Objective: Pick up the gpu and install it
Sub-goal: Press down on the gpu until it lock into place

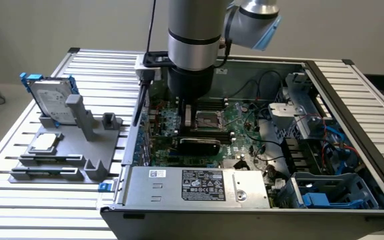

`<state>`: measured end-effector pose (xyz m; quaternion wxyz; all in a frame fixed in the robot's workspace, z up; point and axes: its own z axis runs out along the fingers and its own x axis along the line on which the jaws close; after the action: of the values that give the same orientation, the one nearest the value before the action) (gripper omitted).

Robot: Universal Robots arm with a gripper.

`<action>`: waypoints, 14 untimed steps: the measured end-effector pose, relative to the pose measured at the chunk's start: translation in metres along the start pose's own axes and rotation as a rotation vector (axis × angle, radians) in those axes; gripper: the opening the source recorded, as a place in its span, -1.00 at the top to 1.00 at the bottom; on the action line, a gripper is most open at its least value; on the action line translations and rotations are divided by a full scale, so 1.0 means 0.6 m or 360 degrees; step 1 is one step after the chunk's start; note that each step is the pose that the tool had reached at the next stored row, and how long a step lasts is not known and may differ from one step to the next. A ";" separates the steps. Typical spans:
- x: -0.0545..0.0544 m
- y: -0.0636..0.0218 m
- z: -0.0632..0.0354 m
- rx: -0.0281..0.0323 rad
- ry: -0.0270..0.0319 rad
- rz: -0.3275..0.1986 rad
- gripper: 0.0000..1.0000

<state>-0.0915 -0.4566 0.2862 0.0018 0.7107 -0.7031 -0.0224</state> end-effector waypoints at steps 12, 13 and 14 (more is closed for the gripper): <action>0.007 0.041 -0.007 -0.00003 0.00109 0.0001 0.79; 0.007 0.045 -0.007 -0.00004 0.00137 0.0001 0.79; 0.008 0.048 -0.007 -0.00006 0.00165 0.0001 0.79</action>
<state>-0.1204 -0.4618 0.2913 0.0055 0.7106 -0.7033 -0.0188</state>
